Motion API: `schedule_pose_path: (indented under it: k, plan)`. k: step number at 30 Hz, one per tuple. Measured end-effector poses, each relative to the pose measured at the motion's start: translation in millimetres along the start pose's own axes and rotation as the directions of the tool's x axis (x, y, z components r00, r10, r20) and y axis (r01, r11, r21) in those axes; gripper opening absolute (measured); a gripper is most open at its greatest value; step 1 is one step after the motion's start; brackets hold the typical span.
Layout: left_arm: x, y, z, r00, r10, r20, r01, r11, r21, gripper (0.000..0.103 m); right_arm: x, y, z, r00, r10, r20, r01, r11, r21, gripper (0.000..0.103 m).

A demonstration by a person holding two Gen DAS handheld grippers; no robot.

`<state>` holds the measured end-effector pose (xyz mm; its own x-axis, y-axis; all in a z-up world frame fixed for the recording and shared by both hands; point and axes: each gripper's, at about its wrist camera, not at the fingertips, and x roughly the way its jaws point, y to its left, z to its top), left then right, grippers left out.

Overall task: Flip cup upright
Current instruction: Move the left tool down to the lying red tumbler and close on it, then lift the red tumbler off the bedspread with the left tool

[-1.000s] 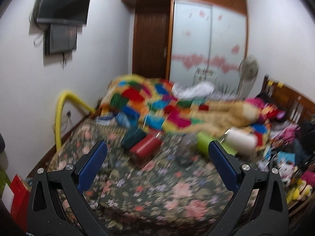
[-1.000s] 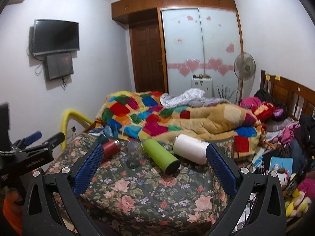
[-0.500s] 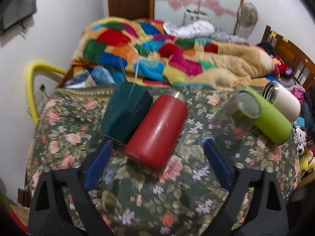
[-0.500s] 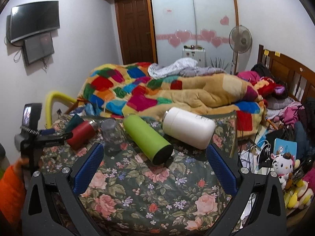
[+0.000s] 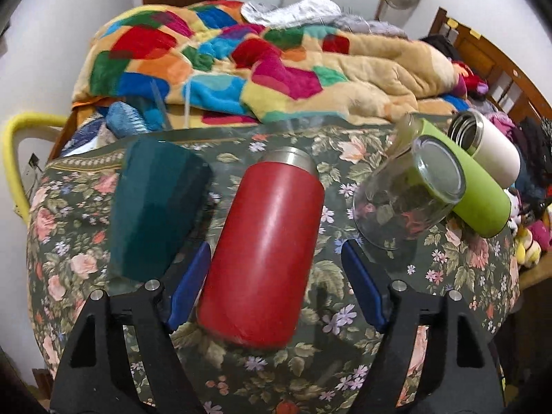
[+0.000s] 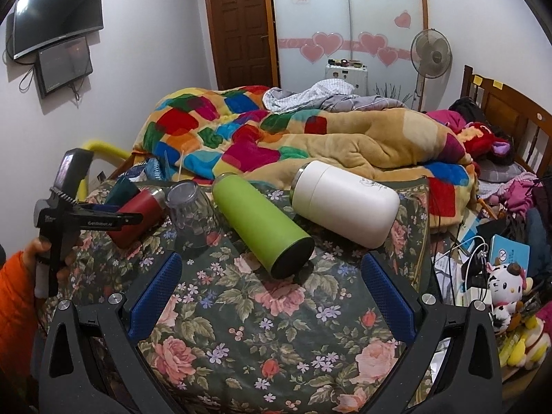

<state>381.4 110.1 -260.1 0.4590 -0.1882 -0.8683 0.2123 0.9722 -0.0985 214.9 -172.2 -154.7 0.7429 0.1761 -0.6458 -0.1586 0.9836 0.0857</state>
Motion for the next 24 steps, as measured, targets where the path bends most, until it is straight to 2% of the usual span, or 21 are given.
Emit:
schedule_pose_path:
  k: [6, 11, 15, 24]
  plan:
    - [24.4, -11.0, 9.3, 0.998, -0.025, -0.053, 0.027, 0.999, 0.026, 0.072, 2.6, -0.8, -2.5, 1.000, 0.005, -0.009, -0.005, 1.000, 0.003, 0.103]
    - [38.0, -18.0, 7.2, 0.997, 0.034, -0.069, -0.031, 0.999, 0.041, 0.068, 4.2, -5.7, -2.8, 1.000, 0.007, -0.012, -0.006, 1.000, 0.016, 0.103]
    - [30.7, -14.8, 1.6, 0.998, 0.022, -0.055, -0.021, 1.000, 0.009, 0.061, 1.8, -8.0, -3.2, 1.000, 0.007, -0.010, -0.007, 1.000, 0.021, 0.103]
    - [-6.0, -22.0, -19.0, 0.998, 0.063, -0.015, -0.063, 0.998, -0.021, 0.061, -12.1, -4.9, -4.0, 1.000, 0.021, 0.008, -0.021, 1.000, 0.017, 0.103]
